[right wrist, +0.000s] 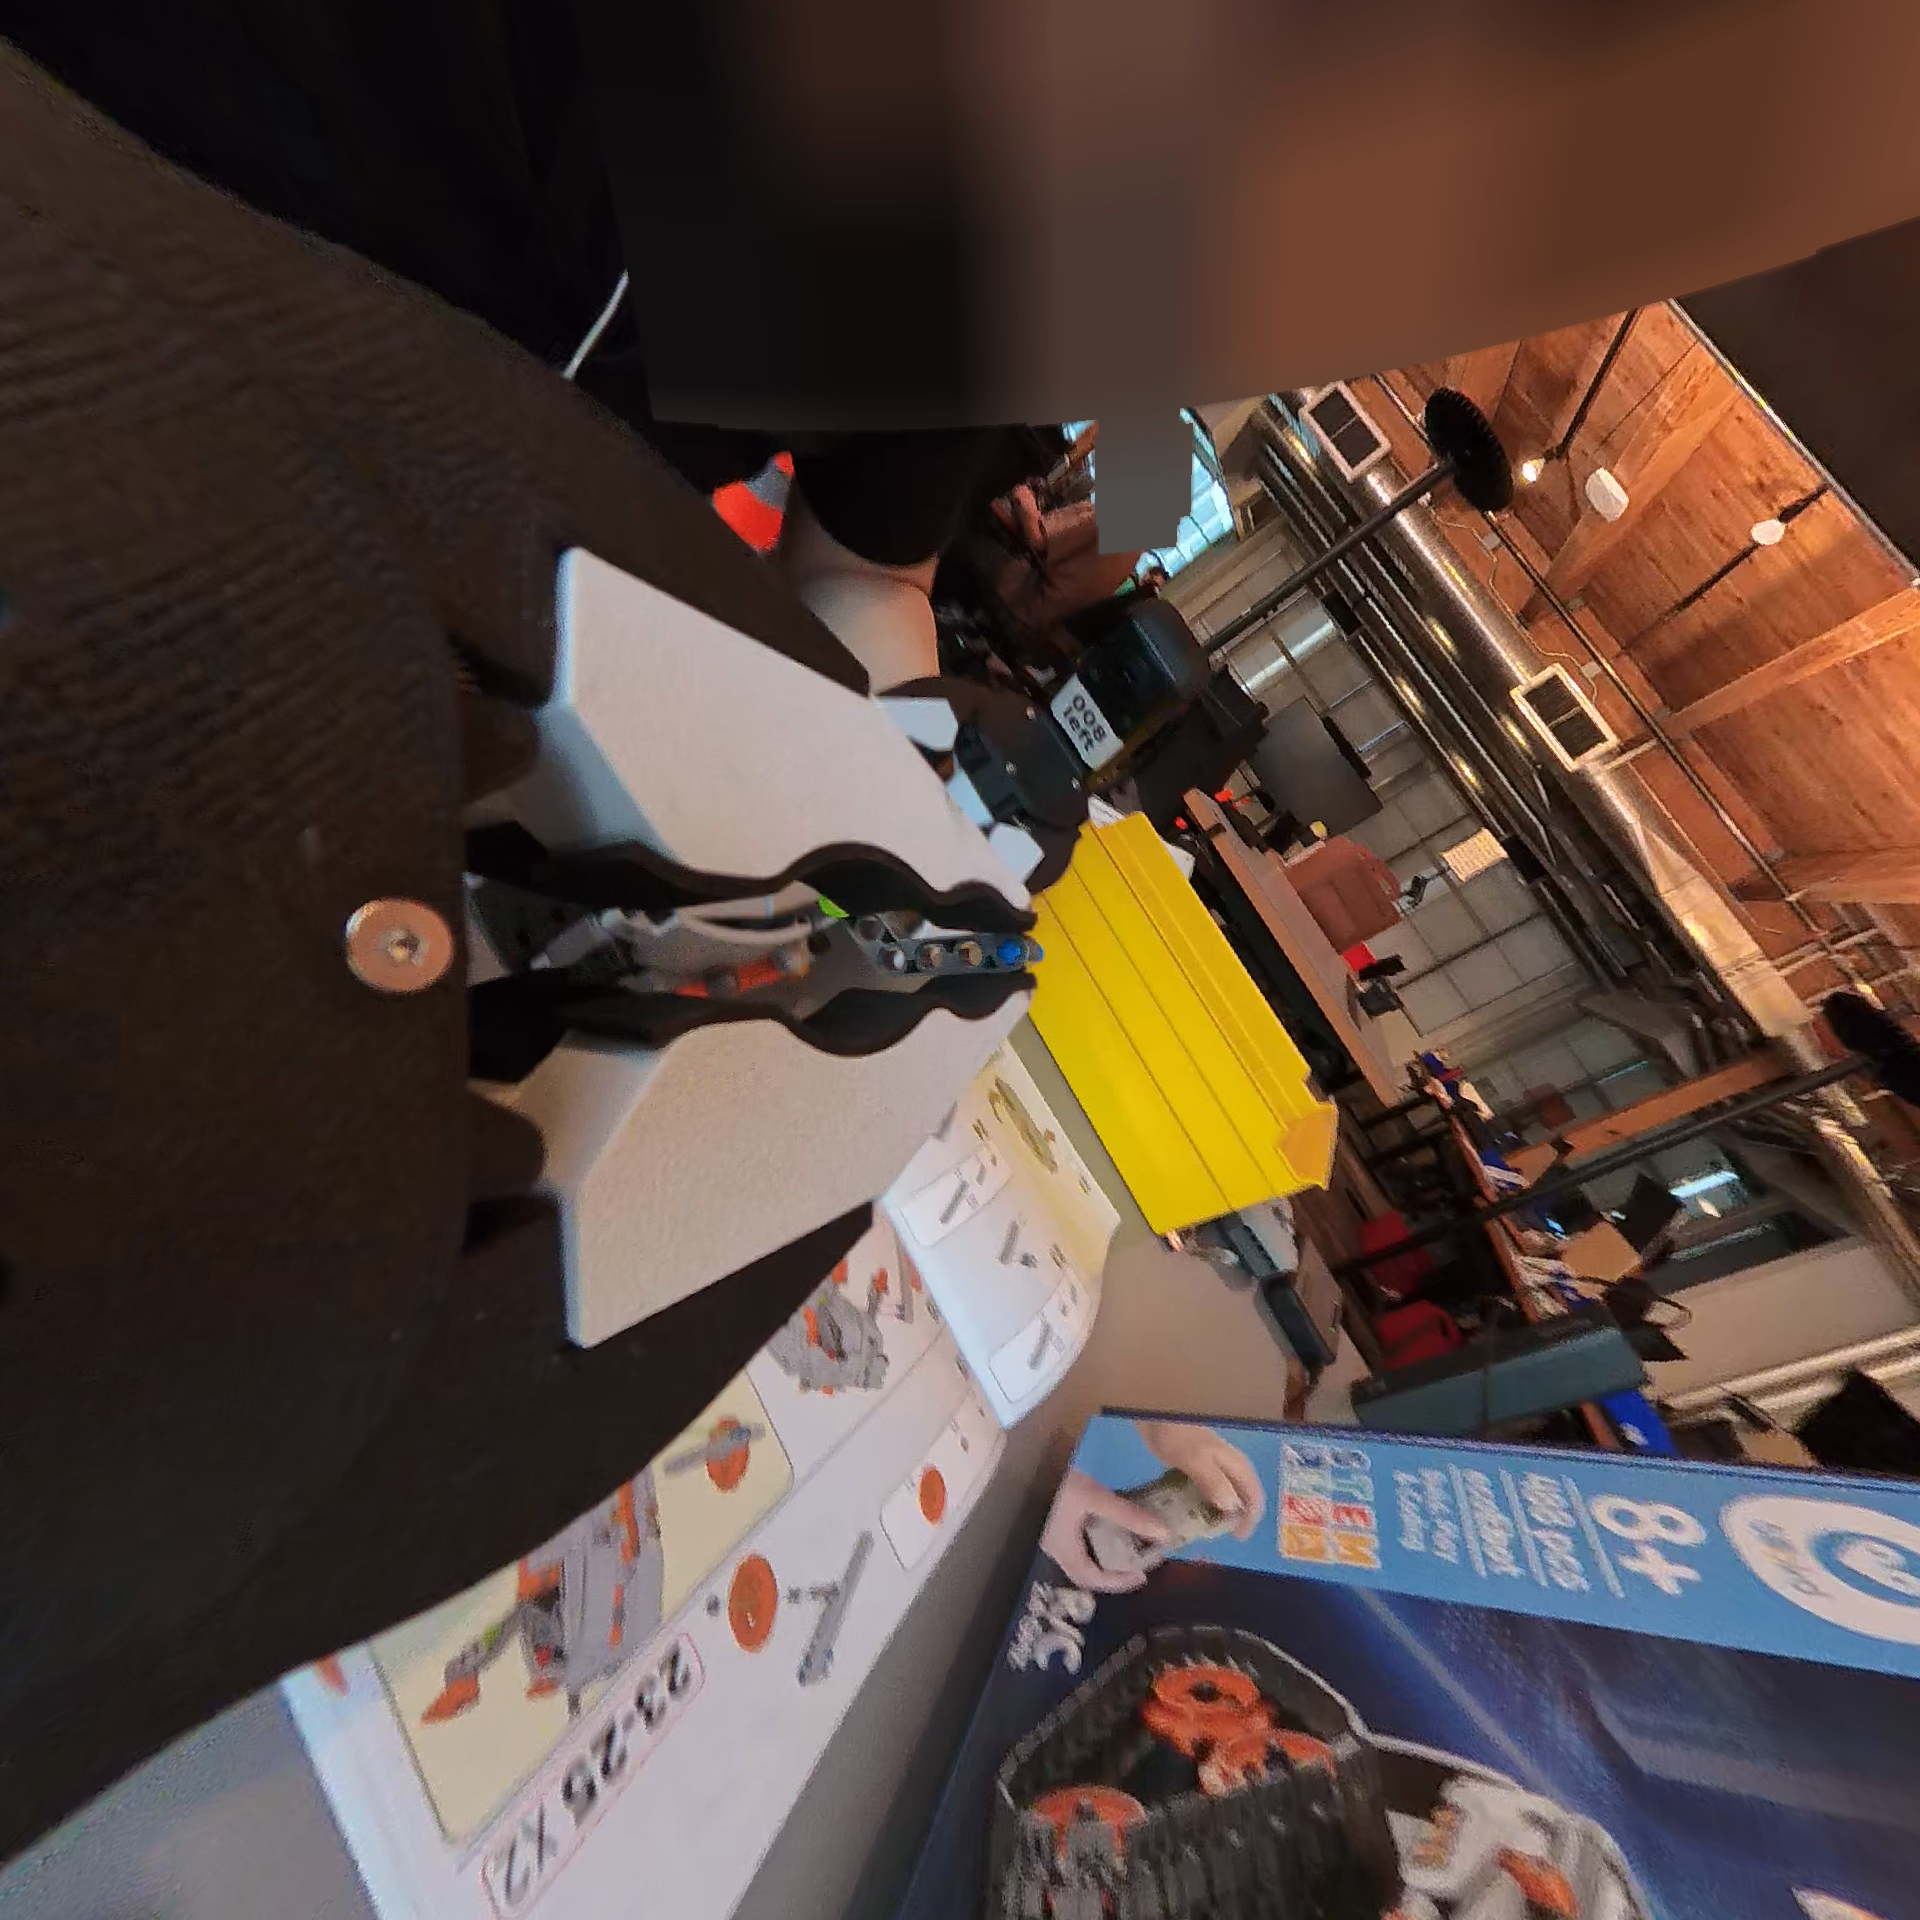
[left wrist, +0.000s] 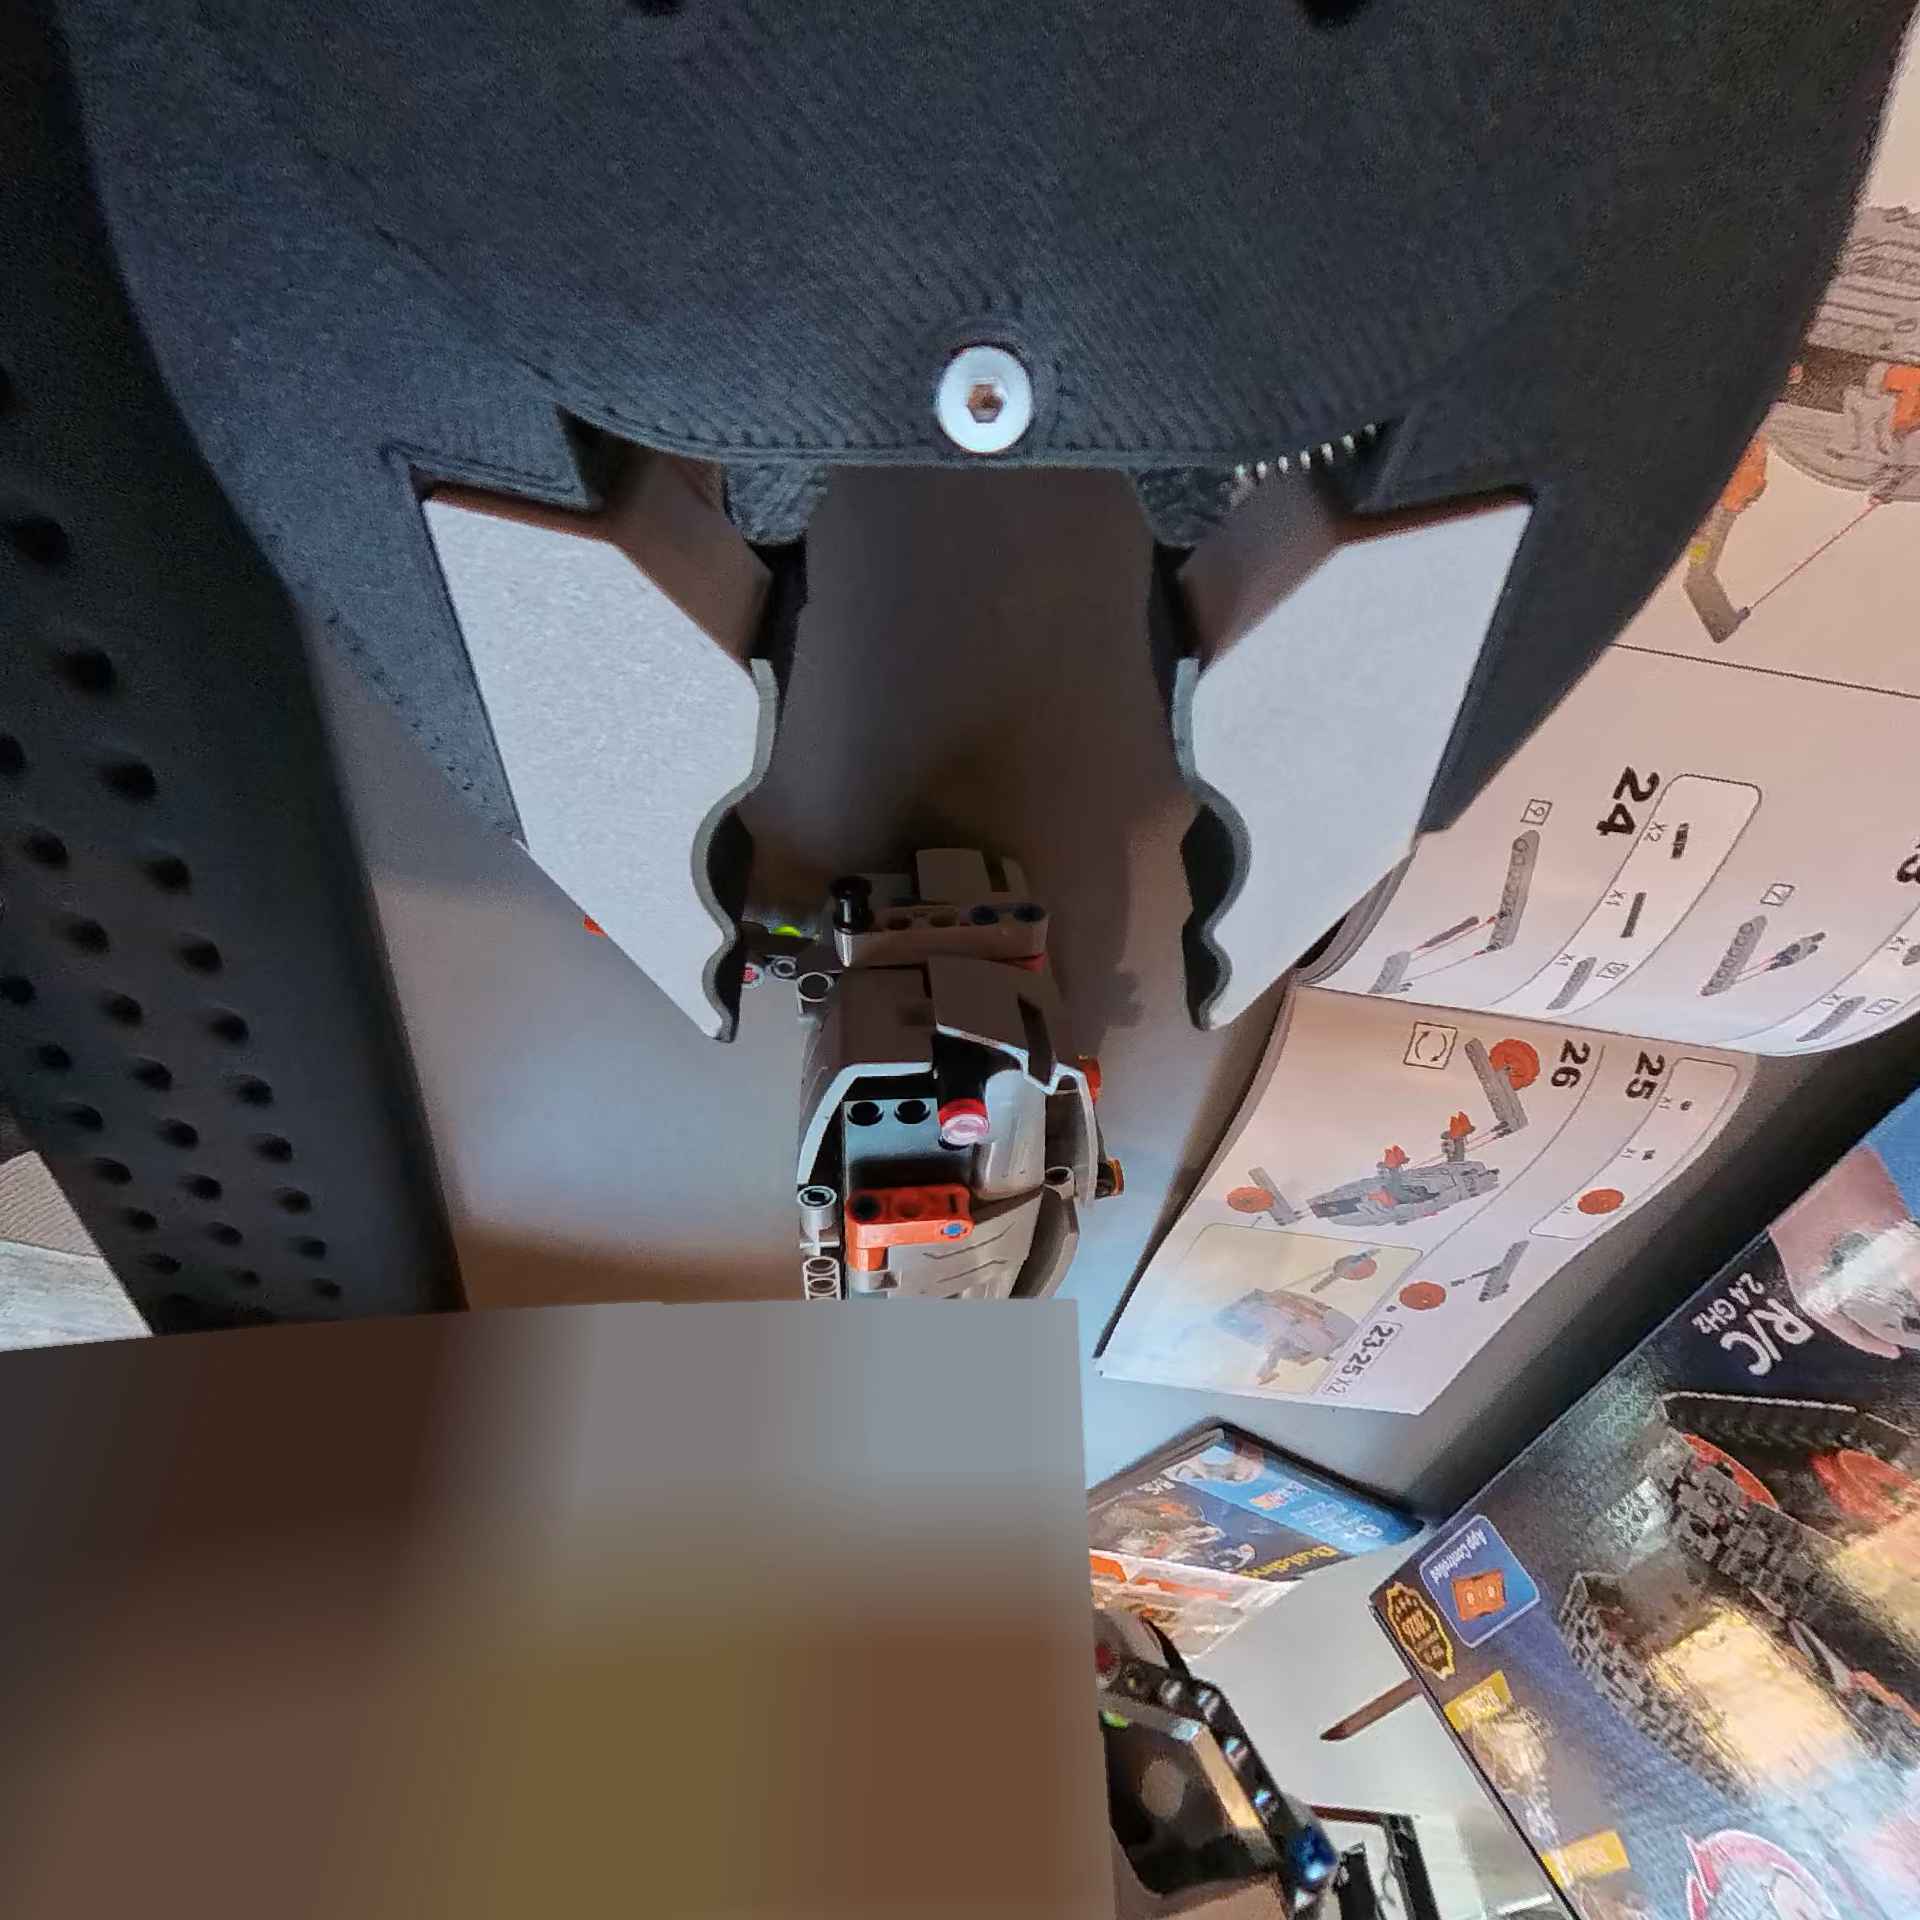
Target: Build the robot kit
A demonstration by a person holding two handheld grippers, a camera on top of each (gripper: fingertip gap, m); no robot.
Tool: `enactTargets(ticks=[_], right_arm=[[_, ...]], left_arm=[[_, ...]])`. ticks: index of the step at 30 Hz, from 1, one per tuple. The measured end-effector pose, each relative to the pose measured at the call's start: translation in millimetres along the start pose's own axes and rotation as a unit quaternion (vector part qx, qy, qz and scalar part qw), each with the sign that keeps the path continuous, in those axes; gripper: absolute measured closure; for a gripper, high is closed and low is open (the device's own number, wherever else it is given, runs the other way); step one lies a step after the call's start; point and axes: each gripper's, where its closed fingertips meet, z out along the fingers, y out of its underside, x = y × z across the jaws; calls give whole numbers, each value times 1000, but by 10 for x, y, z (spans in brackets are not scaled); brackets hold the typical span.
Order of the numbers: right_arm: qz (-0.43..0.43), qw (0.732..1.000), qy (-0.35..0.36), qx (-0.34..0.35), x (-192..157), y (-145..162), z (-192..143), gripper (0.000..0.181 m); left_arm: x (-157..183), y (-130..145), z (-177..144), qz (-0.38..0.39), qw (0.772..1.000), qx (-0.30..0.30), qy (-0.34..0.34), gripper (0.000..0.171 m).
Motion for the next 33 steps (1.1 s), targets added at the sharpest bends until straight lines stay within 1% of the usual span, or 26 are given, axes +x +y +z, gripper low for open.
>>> enactTargets(ticks=[2,3,5,6,7,8,10,12,13,14,18,21,24,29,33], right_arm=[[27,999,-10,-21,-103,25,75,175],[27,999,-12,-31,-208,26,133,176],[19,996,-3,-85,-453,125,277,176],[12,993,7,-118,-569,214,353,175],[5,989,22,-148,-653,312,431,175],[0,984,39,-176,-700,415,506,175],[-3,971,66,-231,-738,638,622,175],[-15,957,101,-273,-680,800,664,175],[-18,951,117,-284,-639,849,669,175],[-16,947,128,-294,-615,894,676,175],[-4,933,150,-326,-553,1069,683,175],[3,933,153,-326,-554,1076,708,175],[5,929,161,-334,-544,1074,725,175],[-11,912,191,-363,-521,1065,764,175],[-19,890,235,-389,-496,1040,725,175]], left_arm=[[-6,21,24,3,1000,-9,-4,85],[-5,21,33,5,1000,-11,-7,85],[13,-18,51,7,1000,-1,-6,86],[32,-46,65,7,1000,5,-3,90],[61,-79,79,11,1000,13,2,98],[83,-115,94,24,999,22,2,102],[47,-154,139,53,998,28,-19,94],[47,-111,198,50,999,8,-14,91],[53,-89,226,43,999,-3,-8,88],[64,-77,251,36,999,-10,-1,89],[80,-23,319,38,999,-34,4,98],[53,-11,347,45,998,-40,-3,103],[39,42,388,36,997,-61,0,102],[46,44,427,77,995,-65,-18,103],[82,44,426,84,994,-64,-8,102]])
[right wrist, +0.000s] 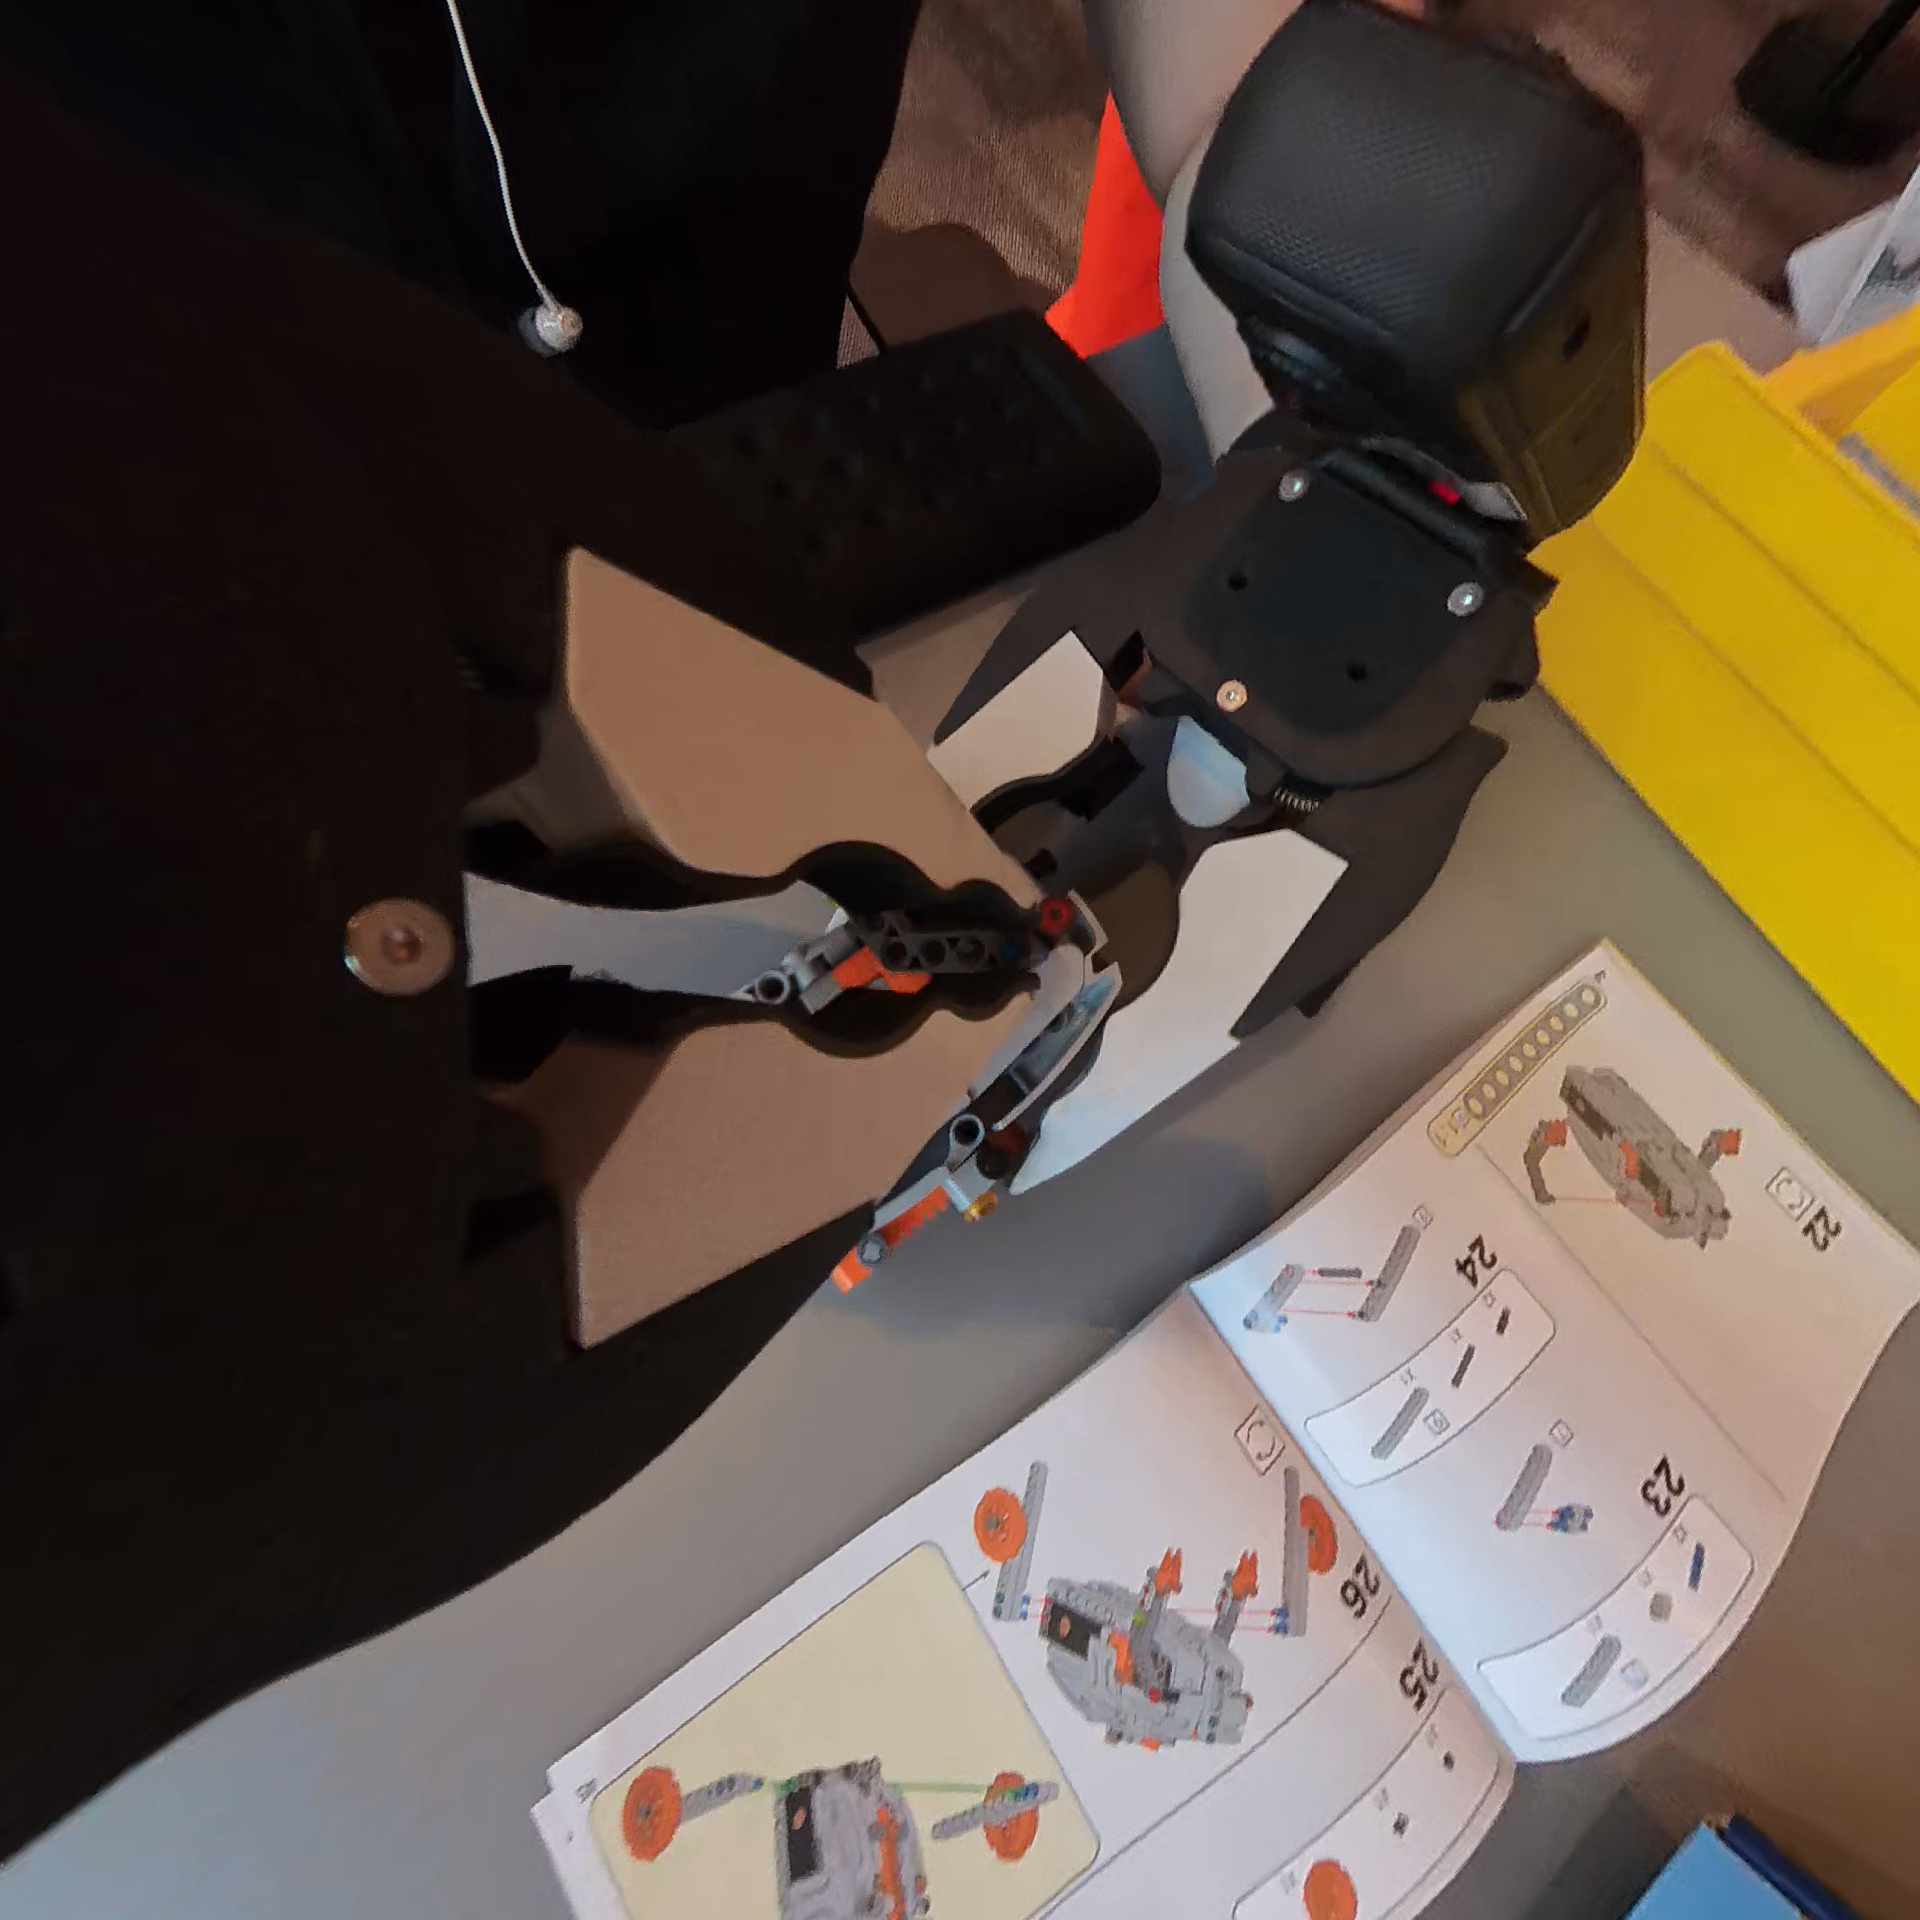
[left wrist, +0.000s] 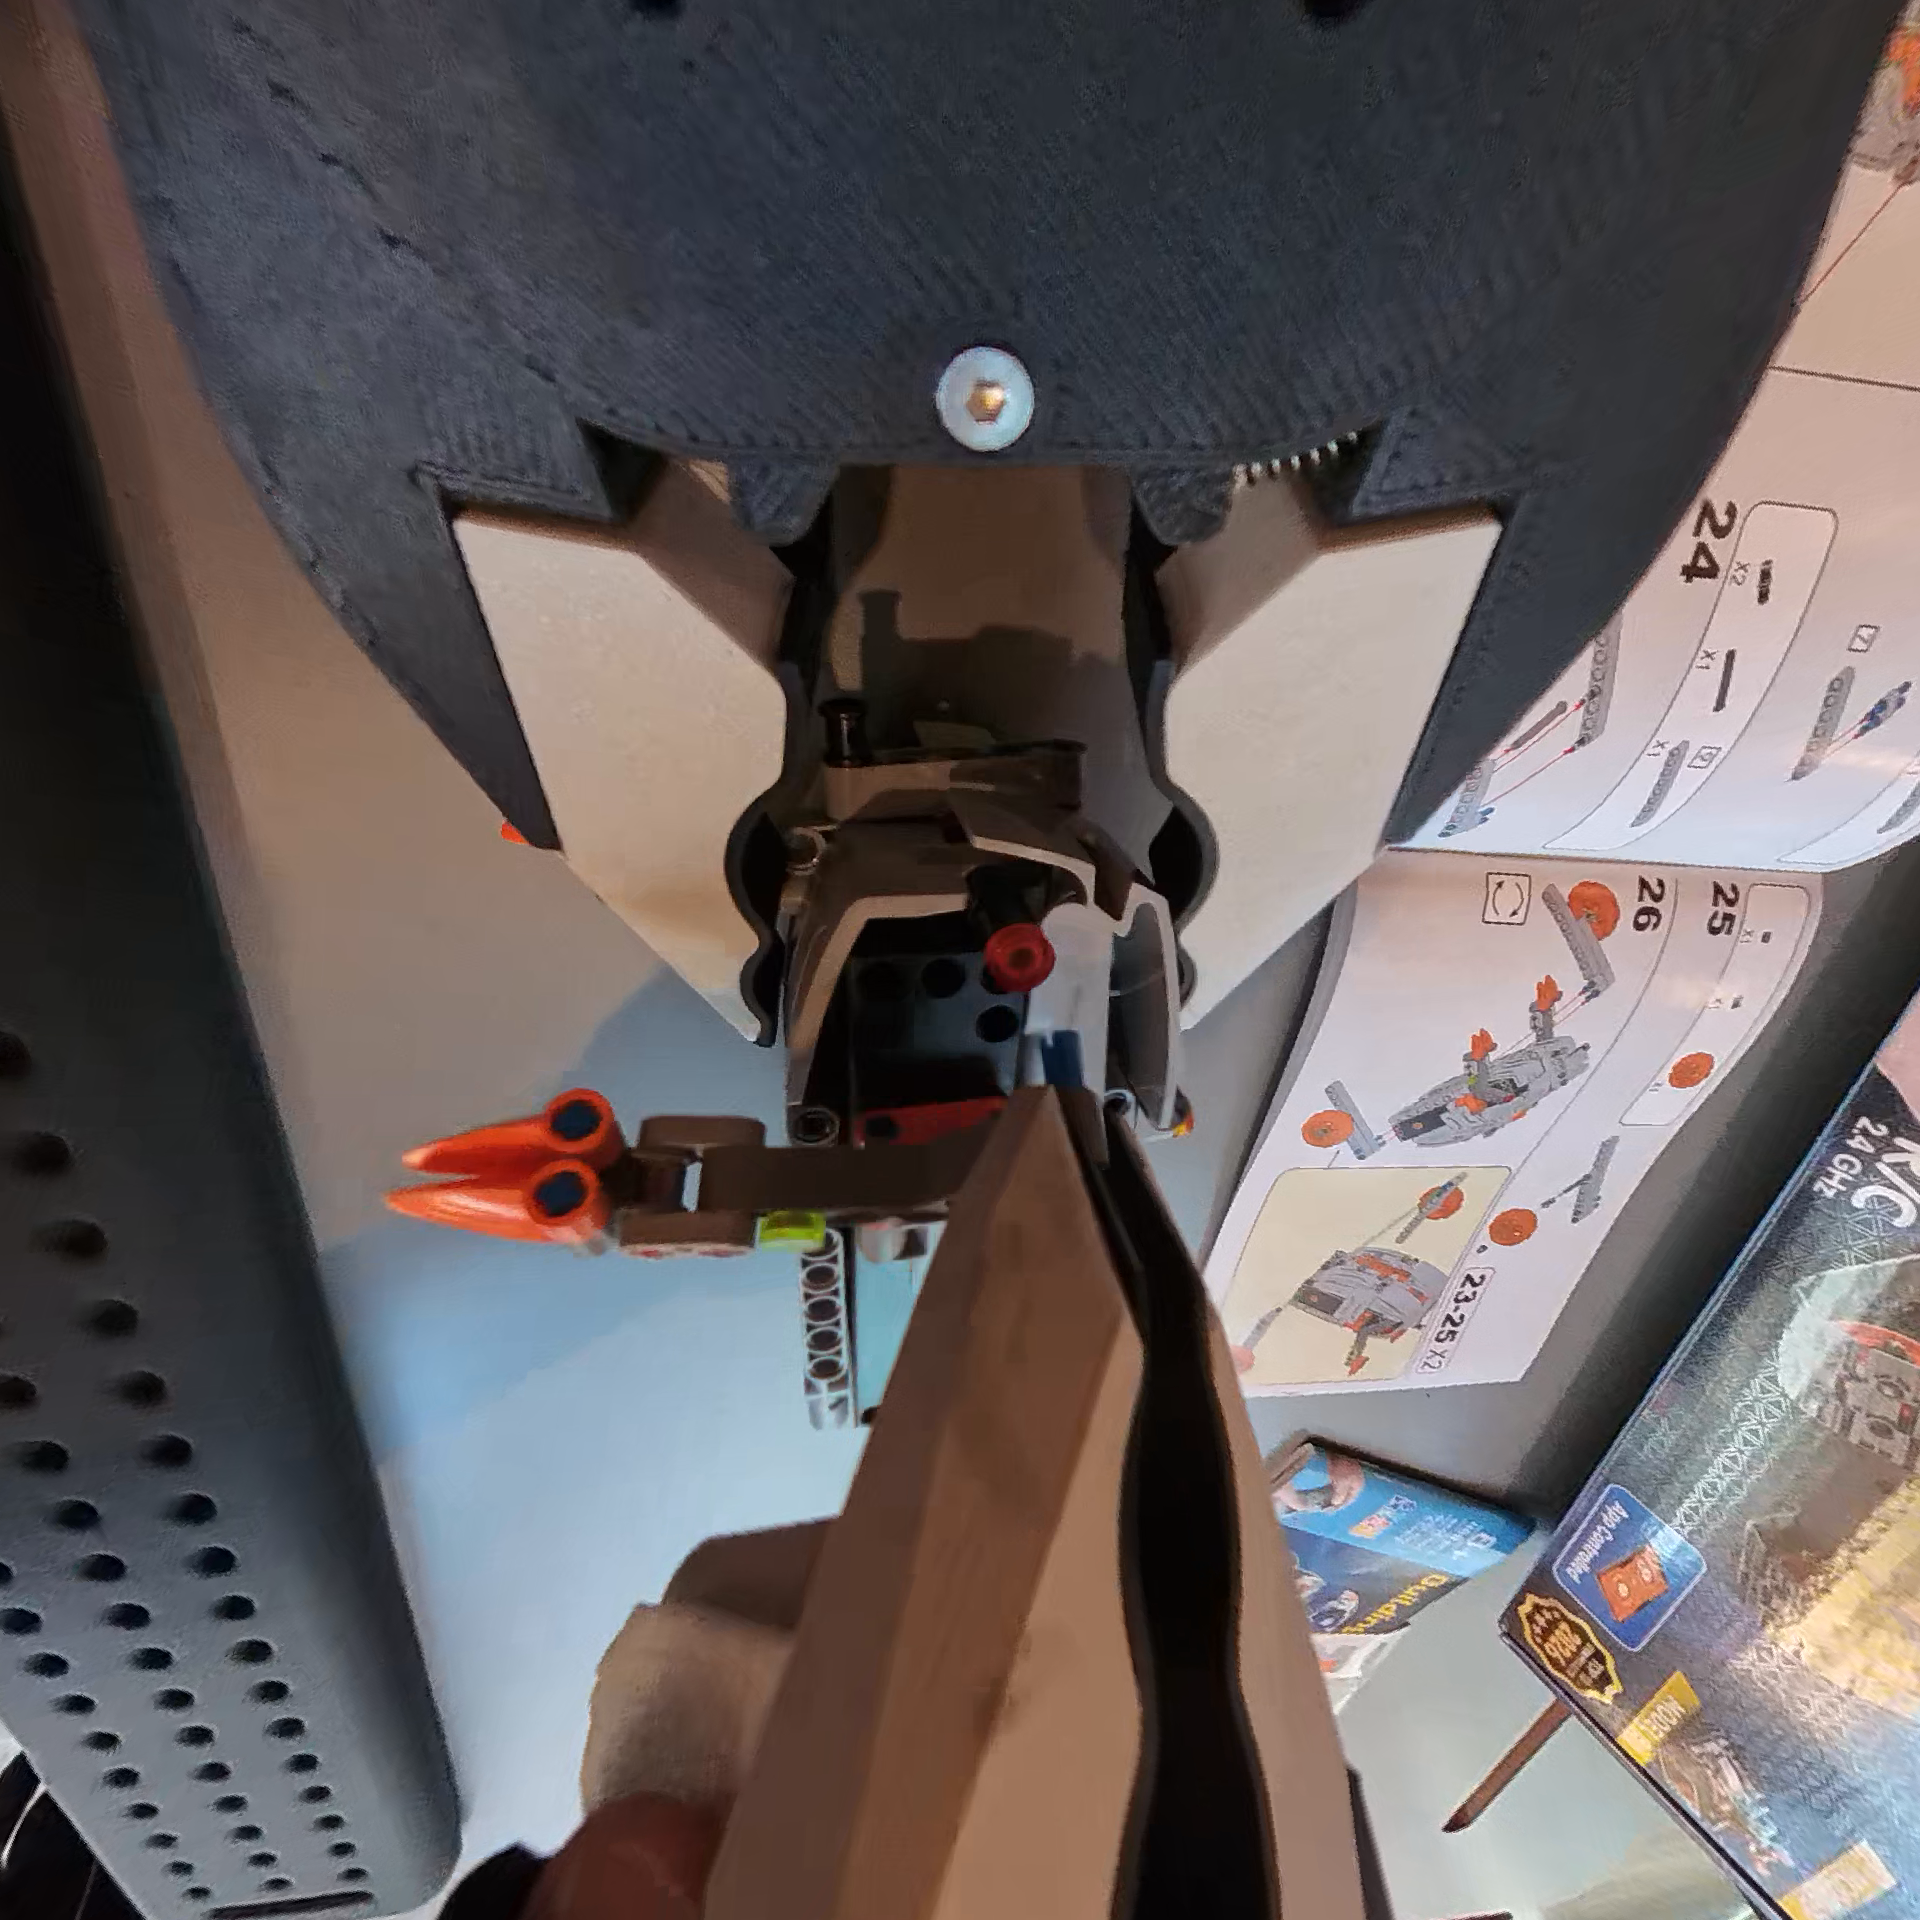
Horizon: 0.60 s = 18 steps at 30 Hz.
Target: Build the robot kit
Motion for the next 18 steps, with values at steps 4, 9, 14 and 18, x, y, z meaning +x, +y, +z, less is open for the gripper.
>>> enactTargets(ticks=[4,9,14,18], right_arm=[[5,1000,16,-25,-29,34,13,176],[14,998,46,-52,-2,68,15,175],[54,995,73,-53,-29,142,27,175],[79,991,103,-19,-15,146,24,175]], left_arm=[[-2,83,60,5,999,-33,-6,93],[-7,88,119,10,999,-44,-5,97],[-6,67,113,42,998,-38,-32,98],[-14,63,110,42,997,-39,-44,98]])
